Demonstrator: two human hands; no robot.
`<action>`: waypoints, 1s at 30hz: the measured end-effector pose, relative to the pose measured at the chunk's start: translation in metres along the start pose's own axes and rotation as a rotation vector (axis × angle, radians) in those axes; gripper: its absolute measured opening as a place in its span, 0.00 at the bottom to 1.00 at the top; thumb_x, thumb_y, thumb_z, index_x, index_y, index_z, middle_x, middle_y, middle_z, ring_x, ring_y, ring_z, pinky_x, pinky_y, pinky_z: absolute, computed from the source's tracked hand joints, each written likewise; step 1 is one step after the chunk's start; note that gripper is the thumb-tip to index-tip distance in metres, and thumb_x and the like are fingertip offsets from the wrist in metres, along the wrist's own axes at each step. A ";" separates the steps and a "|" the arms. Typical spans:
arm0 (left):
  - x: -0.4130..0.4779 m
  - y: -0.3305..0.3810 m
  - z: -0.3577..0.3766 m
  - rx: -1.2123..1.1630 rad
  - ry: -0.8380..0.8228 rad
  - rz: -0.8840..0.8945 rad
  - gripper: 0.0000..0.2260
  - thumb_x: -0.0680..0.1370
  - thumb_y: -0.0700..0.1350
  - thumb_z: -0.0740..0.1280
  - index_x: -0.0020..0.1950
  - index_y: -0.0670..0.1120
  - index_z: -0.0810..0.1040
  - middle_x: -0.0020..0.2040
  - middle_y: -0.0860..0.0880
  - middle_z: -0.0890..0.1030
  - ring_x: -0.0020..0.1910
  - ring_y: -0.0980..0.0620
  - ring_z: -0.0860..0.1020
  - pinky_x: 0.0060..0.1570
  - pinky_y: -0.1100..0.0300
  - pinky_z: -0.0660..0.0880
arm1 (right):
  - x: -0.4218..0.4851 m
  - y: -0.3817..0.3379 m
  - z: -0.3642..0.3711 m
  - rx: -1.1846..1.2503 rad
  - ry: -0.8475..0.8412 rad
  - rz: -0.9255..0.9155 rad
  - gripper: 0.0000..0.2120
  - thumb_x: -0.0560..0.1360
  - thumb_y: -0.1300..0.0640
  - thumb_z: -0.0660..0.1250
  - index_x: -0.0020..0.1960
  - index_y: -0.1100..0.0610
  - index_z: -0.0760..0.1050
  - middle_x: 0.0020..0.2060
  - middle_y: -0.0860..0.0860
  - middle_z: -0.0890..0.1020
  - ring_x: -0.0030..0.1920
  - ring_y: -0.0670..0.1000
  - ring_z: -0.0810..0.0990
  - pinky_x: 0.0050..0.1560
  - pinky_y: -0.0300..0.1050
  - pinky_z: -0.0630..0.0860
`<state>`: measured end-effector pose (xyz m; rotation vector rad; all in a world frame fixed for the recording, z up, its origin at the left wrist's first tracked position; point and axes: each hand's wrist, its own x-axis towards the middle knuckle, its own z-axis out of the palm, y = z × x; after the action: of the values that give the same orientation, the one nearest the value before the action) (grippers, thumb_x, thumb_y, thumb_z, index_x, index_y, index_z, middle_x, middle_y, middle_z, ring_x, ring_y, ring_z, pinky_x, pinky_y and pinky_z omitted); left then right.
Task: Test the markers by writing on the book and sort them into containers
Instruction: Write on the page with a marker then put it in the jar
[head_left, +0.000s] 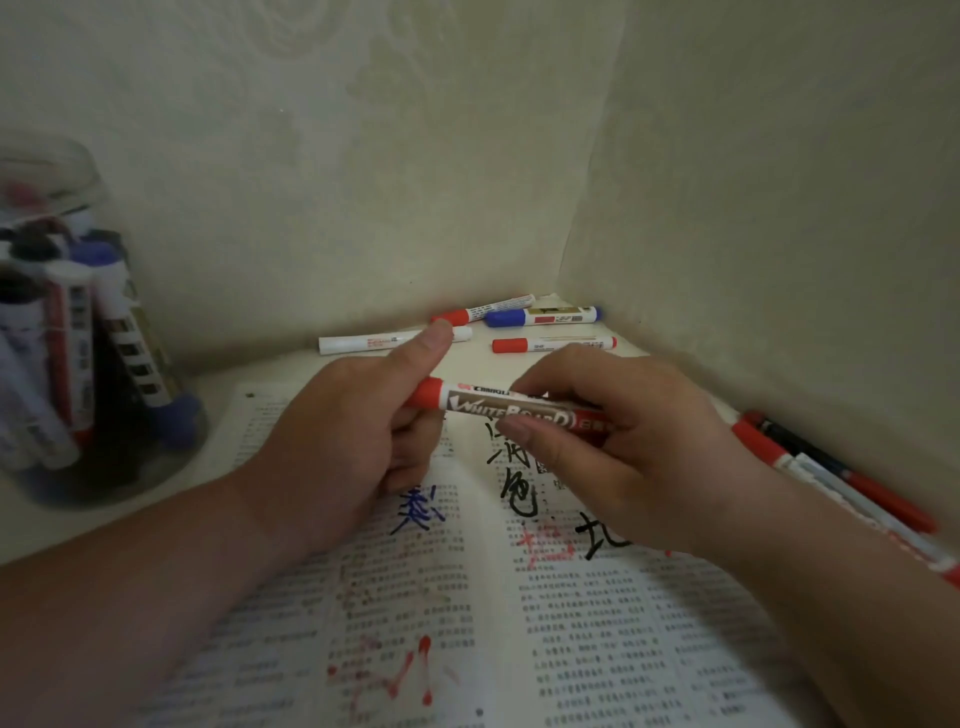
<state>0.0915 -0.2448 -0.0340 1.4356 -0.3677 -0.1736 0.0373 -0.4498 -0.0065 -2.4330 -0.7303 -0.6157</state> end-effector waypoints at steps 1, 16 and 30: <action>-0.001 0.001 0.002 -0.046 -0.011 -0.021 0.27 0.76 0.57 0.67 0.28 0.48 0.55 0.22 0.47 0.56 0.21 0.48 0.54 0.25 0.60 0.59 | 0.000 -0.002 -0.001 -0.061 0.014 -0.044 0.07 0.78 0.48 0.67 0.49 0.51 0.79 0.32 0.43 0.77 0.32 0.45 0.74 0.32 0.44 0.72; 0.004 -0.003 -0.006 0.173 0.046 0.135 0.26 0.75 0.63 0.68 0.34 0.41 0.69 0.27 0.43 0.68 0.26 0.43 0.65 0.27 0.54 0.66 | 0.015 -0.003 0.012 1.183 0.034 0.859 0.04 0.76 0.59 0.68 0.43 0.58 0.75 0.29 0.54 0.71 0.26 0.50 0.66 0.24 0.40 0.61; 0.022 -0.005 -0.014 -0.333 0.197 -0.075 0.11 0.82 0.33 0.56 0.57 0.42 0.76 0.38 0.39 0.82 0.23 0.47 0.73 0.22 0.62 0.68 | 0.026 -0.008 0.015 0.934 0.672 0.541 0.08 0.78 0.66 0.68 0.55 0.57 0.76 0.37 0.52 0.85 0.42 0.53 0.86 0.41 0.44 0.80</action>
<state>0.1172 -0.2402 -0.0372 1.1259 -0.1161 -0.1447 0.0560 -0.4256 -0.0004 -1.3271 -0.0156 -0.6167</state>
